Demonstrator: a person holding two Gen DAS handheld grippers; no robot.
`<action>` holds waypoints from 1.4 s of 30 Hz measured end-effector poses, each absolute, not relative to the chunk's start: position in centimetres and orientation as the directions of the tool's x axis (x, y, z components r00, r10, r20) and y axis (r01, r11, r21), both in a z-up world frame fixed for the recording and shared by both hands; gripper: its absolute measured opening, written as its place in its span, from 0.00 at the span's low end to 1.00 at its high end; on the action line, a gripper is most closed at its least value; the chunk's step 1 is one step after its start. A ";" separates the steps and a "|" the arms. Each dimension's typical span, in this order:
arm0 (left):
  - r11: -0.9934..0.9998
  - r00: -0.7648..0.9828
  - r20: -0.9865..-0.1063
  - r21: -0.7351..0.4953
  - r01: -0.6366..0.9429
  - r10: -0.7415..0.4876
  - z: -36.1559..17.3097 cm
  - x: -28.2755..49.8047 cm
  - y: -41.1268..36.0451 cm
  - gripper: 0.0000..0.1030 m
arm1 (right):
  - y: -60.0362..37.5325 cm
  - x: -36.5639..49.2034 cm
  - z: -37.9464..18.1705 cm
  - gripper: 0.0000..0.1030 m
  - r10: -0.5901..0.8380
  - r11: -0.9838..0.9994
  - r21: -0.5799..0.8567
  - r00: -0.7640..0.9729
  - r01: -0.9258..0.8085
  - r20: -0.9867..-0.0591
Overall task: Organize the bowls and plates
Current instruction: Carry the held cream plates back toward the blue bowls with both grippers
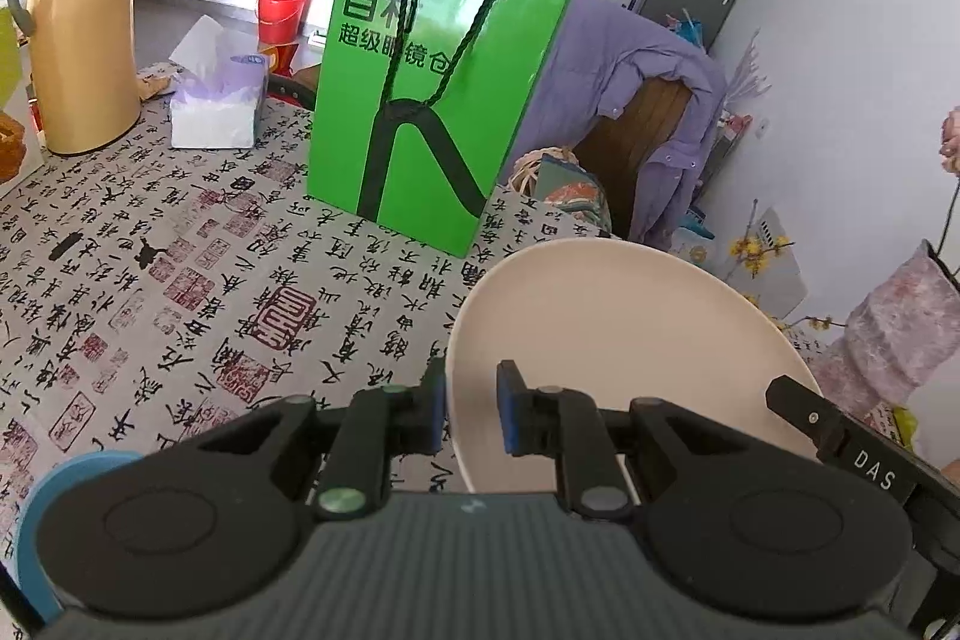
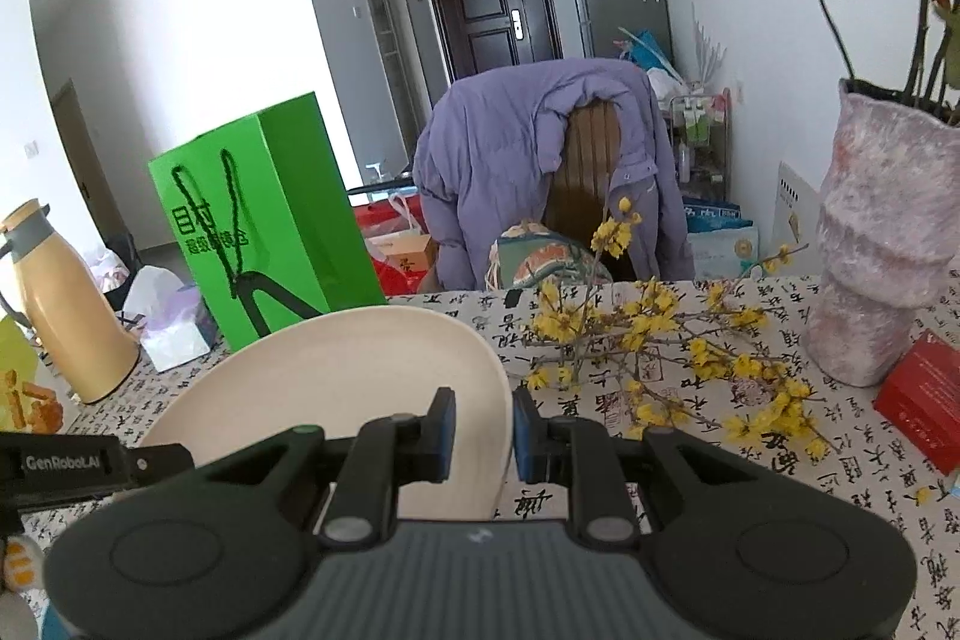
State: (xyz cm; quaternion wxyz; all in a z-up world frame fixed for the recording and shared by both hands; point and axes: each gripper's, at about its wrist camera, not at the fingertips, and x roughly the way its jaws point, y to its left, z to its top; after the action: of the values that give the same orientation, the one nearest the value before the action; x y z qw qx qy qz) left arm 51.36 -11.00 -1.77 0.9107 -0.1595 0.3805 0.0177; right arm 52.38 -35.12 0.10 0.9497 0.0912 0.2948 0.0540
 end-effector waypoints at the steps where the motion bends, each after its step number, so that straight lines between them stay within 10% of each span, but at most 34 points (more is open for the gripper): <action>1: 0.949 0.712 -0.696 -0.277 -0.152 -0.090 -1.6 51.1 -11.0 0.17 | -35.2 52.0 0.4 0.19 0.159 0.977 0.209 0.823 -0.050 -0.546; 42: 0.952 0.770 -0.619 -0.303 -0.051 -0.155 3.0 40.1 -10.8 0.17 | -35.1 39.3 4.6 0.19 0.123 0.981 0.190 0.886 -0.041 -0.447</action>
State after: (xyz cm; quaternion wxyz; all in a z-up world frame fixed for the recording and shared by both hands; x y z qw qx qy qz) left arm 40.07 -10.80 3.01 0.9282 -0.1527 0.3380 -0.0281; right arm 39.29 -35.13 4.58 0.9671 0.0879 0.2351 0.0424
